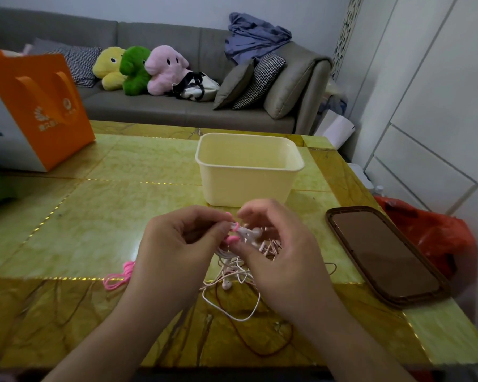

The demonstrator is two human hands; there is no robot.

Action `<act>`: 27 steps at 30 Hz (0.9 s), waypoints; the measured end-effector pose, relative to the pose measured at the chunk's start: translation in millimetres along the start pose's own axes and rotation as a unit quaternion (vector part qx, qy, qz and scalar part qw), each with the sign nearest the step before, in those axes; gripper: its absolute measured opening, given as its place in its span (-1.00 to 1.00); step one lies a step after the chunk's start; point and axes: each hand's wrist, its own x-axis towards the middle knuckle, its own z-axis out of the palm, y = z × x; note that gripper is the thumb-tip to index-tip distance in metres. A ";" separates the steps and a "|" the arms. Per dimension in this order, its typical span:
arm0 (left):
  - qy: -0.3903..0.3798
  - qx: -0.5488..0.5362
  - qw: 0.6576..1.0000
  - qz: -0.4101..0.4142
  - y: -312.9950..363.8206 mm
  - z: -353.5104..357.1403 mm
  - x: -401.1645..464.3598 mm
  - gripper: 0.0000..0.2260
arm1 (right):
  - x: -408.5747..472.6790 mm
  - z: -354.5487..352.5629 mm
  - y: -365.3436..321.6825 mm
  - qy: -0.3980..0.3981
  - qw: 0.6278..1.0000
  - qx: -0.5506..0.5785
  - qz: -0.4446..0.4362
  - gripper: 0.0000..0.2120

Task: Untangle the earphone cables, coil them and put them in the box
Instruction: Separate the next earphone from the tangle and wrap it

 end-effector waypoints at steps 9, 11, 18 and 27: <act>0.023 0.015 1.000 -0.008 -0.5 -1.0 -1.1 -0.87 | -6.1 -1.3 -5.8 0.009 0.994 -0.076 -0.076 -0.84; 0.028 0.047 0.998 0.006 -3.4 0.0 -2.8 -0.85 | -5.4 -2.3 -8.1 -0.001 0.999 0.043 0.024 -0.83; 0.011 0.087 0.995 0.043 -2.1 3.8 -7.2 -0.82 | 1.0 -9.3 -10.7 -0.034 0.966 0.218 0.131 -0.86; -0.042 0.049 0.998 0.014 2.4 4.9 -8.8 -0.79 | 2.2 -12.8 -6.8 -0.009 0.994 0.058 0.097 -0.87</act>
